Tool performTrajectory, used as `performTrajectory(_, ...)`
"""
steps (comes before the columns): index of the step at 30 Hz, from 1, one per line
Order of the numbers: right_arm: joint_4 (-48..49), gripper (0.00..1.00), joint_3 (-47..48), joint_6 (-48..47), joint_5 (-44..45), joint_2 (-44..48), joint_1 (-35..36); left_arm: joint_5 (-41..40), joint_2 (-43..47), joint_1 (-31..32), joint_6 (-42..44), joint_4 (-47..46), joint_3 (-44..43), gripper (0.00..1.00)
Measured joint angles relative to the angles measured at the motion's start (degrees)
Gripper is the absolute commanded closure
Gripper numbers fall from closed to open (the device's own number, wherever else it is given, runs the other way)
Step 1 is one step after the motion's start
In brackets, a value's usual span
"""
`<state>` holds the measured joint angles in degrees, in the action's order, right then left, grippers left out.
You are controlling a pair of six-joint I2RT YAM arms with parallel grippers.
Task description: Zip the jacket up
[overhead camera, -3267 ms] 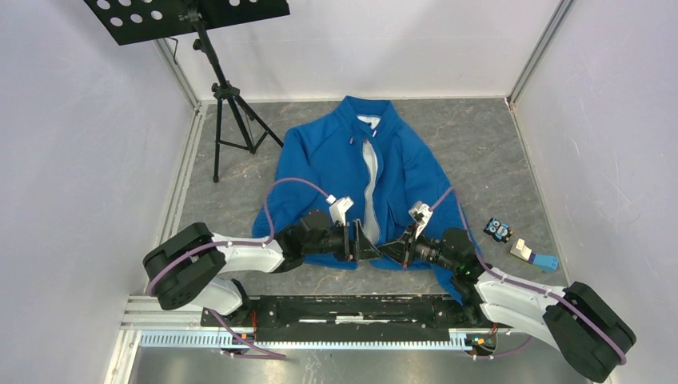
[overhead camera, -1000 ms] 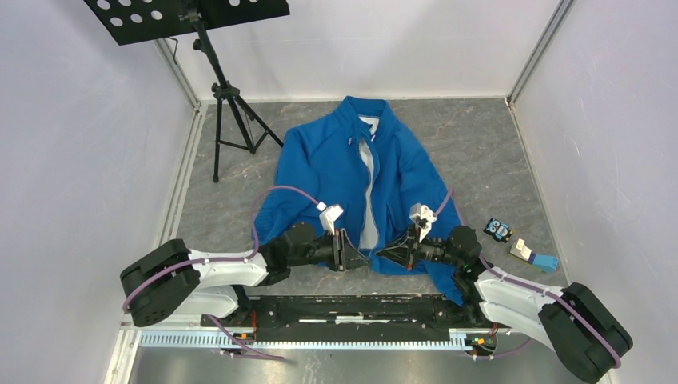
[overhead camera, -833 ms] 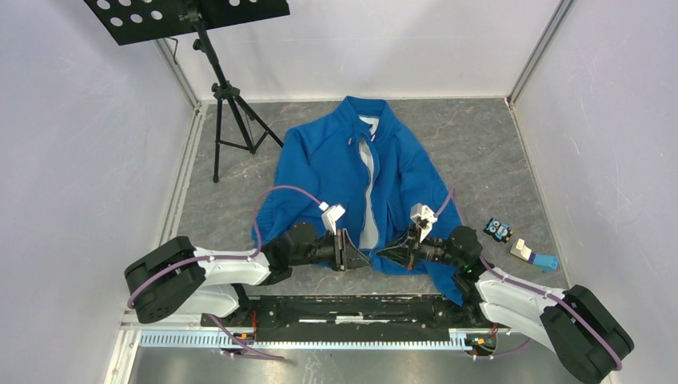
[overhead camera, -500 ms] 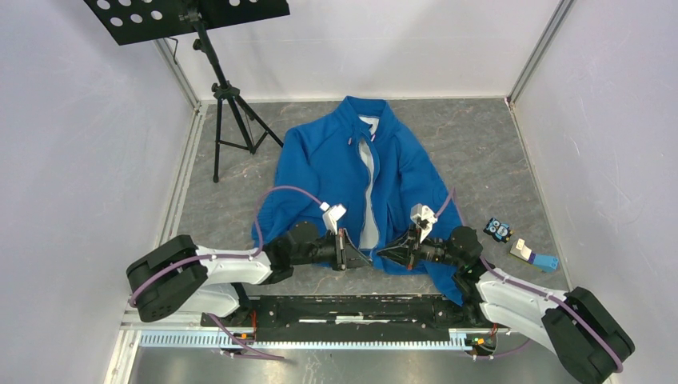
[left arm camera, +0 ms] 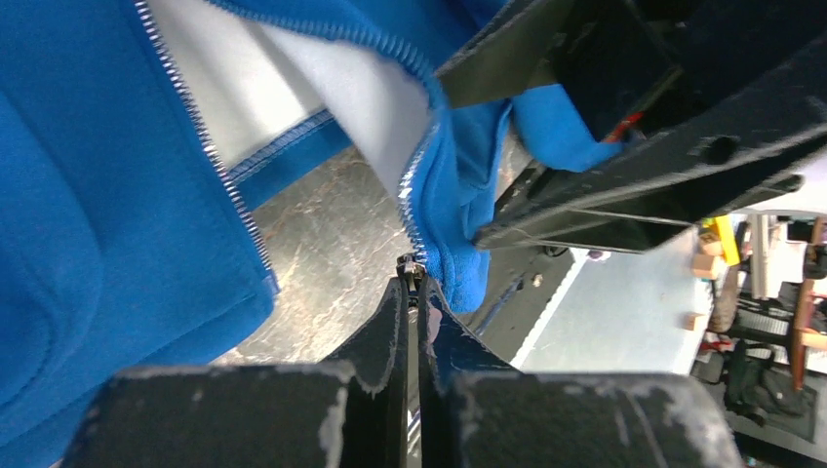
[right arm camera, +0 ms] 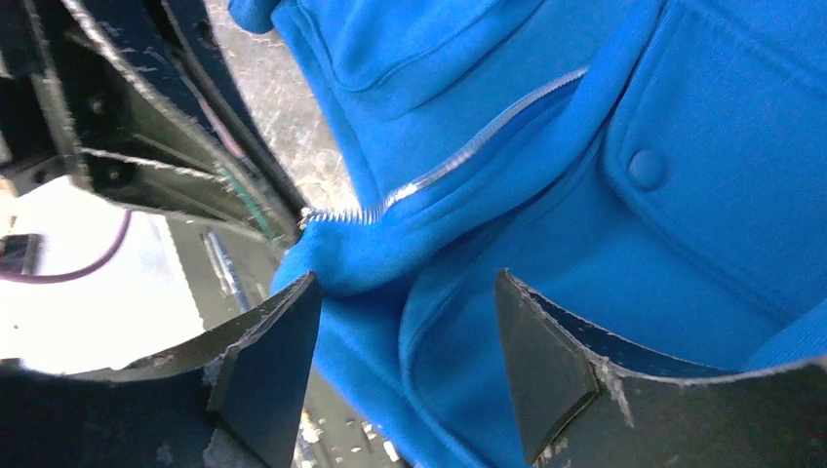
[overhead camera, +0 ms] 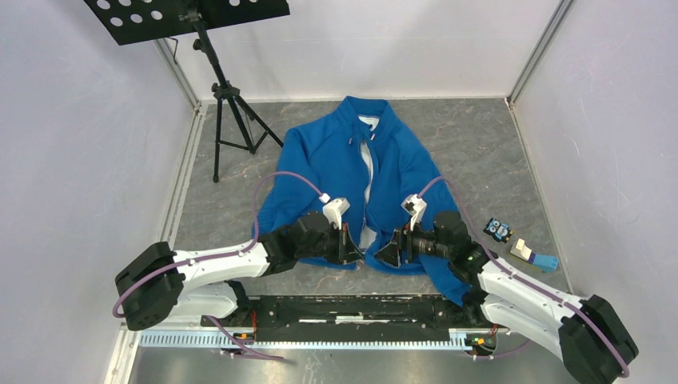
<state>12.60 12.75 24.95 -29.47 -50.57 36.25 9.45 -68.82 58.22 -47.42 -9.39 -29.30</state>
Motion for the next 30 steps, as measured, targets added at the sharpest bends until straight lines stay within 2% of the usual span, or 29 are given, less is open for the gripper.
performTrajectory(3,-3.6,0.25,0.4,6.5,0.4,3.0,0.8,-0.6,0.0,0.0,1.7,2.5,-0.3,0.98)
performTrajectory(8,-1.0,0.21,-2.9,20.8,0.2,7.8,1.4,-1.0,0.0,0.1,3.2,4.7,-0.7,0.98)
performTrajectory(12,2.7,0.28,-4.3,29.3,1.2,7.9,2.4,-1.6,0.0,0.4,3.5,5.1,-0.7,0.98)
performTrajectory(16,8.4,0.42,-6.3,35.5,1.6,4.6,4.5,-1.8,0.4,0.7,3.5,5.0,-0.7,0.98)
performTrajectory(25,21.9,0.46,-11.4,45.2,4.3,-2.7,6.4,-2.0,0.6,2.3,3.5,5.0,-0.7,0.98)
performTrajectory(30,27.0,0.53,-11.6,46.9,6.1,-4.4,6.4,-2.5,0.6,3.6,3.5,5.0,-0.8,0.98)
